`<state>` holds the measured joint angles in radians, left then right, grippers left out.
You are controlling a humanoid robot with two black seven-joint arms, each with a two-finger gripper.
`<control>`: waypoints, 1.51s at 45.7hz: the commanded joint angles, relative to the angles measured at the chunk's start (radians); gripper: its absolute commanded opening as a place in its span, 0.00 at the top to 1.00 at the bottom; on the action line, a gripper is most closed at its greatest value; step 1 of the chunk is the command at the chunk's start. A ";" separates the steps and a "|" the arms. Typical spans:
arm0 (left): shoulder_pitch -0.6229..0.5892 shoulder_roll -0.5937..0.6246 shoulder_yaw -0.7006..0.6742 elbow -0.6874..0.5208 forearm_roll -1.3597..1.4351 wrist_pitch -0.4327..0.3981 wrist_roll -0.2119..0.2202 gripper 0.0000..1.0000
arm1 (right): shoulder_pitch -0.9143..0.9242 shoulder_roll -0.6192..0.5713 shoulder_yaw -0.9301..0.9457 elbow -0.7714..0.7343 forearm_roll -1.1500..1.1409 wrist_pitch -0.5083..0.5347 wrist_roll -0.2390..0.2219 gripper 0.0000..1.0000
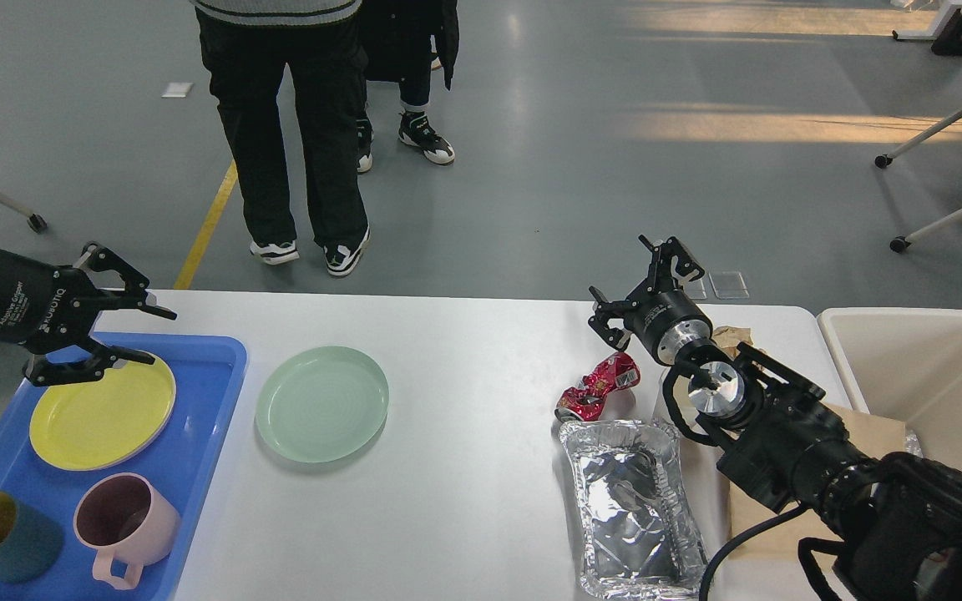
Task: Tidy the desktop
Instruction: 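Lift the left gripper up and away from the mug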
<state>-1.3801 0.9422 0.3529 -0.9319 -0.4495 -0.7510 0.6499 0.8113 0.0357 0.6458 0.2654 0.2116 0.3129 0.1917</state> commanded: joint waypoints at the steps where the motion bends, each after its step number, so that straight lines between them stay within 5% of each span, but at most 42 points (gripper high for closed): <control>1: 0.000 -0.006 -0.011 0.019 0.000 0.039 -0.003 0.29 | 0.000 0.000 0.000 0.000 0.000 0.000 0.000 0.00; 4: 0.000 -0.008 -0.012 0.031 0.000 0.055 -0.006 0.19 | 0.000 0.000 0.000 0.000 0.000 0.000 0.000 0.00; 10: 0.000 -0.010 -0.012 0.035 -0.002 0.061 -0.007 0.13 | -0.001 0.000 0.000 0.000 0.000 0.000 0.000 0.00; 42: 0.016 -0.158 -0.060 0.035 -0.009 0.068 -0.009 0.12 | 0.000 0.000 0.000 0.000 0.000 0.000 0.000 0.00; 55: 0.039 -0.235 -0.060 0.039 -0.017 0.142 -0.010 0.12 | 0.000 0.000 0.000 0.000 0.000 0.000 0.000 0.00; 69: 0.115 -0.310 -0.065 0.111 -0.006 0.259 -0.133 0.12 | 0.000 0.001 0.000 0.000 -0.001 0.000 0.000 0.00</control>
<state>-1.2910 0.6585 0.2859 -0.8391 -0.4607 -0.5333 0.5568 0.8115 0.0358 0.6458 0.2654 0.2115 0.3129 0.1917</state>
